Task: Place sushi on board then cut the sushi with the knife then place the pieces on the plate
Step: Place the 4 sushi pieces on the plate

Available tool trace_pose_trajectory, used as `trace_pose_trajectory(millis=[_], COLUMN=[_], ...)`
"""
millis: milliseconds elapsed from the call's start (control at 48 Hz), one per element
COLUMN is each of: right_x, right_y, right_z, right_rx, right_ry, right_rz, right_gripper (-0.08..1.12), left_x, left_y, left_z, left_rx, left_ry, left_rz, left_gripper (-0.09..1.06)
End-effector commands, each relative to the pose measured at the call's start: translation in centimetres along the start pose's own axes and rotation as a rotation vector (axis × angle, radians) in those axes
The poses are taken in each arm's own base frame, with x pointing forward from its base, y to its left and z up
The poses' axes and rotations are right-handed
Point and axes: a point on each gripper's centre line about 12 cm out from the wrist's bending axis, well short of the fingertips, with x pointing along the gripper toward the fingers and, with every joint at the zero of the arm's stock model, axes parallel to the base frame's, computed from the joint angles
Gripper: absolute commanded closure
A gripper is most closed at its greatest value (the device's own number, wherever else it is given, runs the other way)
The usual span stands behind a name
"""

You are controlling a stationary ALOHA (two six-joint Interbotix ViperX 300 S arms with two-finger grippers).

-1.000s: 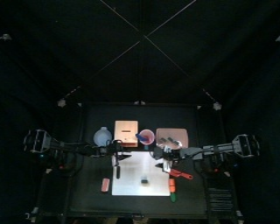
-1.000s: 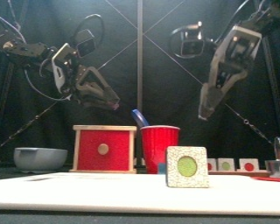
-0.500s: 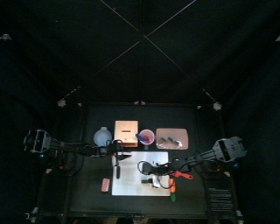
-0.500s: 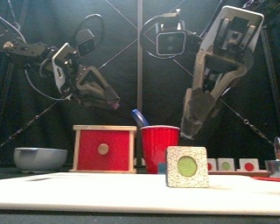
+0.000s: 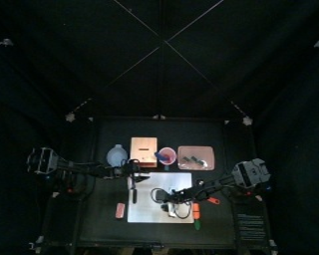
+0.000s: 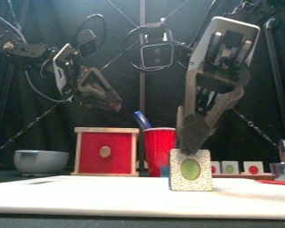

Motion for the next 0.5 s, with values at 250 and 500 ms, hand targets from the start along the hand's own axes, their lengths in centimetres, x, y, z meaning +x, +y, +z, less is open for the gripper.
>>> trace_pose_trajectory(millis=[250, 500], right_x=[-0.5, -3.2], right_y=[0.3, -1.4], right_z=[1.2, 0.2], right_rx=[0.001, 0.012], right_ry=[-0.031, 0.031], right_rz=[0.010, -0.031], right_gripper=[0.42, 0.46], left_x=[0.1, 0.1], left_y=[-0.1, -0.2], left_z=[0.7, 0.7], left_rx=[0.002, 0.004], left_ry=[-0.023, -0.023], left_rz=[-0.004, -0.006], left_gripper=[0.27, 0.27])
